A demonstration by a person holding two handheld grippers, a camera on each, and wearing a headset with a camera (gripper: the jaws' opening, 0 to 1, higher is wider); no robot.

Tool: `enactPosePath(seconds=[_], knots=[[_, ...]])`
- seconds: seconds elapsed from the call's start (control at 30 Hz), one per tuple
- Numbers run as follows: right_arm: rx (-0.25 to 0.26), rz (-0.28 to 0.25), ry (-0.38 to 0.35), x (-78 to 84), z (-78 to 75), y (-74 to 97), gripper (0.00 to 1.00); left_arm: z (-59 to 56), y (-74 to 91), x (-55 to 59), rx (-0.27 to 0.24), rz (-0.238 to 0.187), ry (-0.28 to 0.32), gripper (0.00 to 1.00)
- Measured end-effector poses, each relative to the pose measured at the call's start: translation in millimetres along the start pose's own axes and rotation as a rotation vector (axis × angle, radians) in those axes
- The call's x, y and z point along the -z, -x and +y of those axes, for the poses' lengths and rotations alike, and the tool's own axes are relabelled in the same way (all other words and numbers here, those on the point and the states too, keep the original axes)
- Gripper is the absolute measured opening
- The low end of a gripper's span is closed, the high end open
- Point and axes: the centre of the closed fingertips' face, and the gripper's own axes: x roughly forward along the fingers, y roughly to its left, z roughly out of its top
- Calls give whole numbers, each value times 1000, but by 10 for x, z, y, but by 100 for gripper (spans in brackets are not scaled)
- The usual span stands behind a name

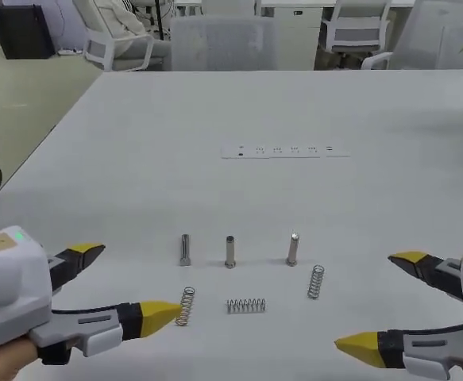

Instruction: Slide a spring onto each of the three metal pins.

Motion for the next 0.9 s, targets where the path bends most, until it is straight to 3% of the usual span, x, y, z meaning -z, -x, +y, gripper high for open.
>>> enactPosePath(seconds=[0.4, 0.9], knots=[[-1, 1, -3, 14, -7, -4, 89, 86, -69, -101, -6, 1, -10, 90], [0, 10, -5, 34, -19, -7, 89, 197, -291, -206, -4, 28, -44, 83]])
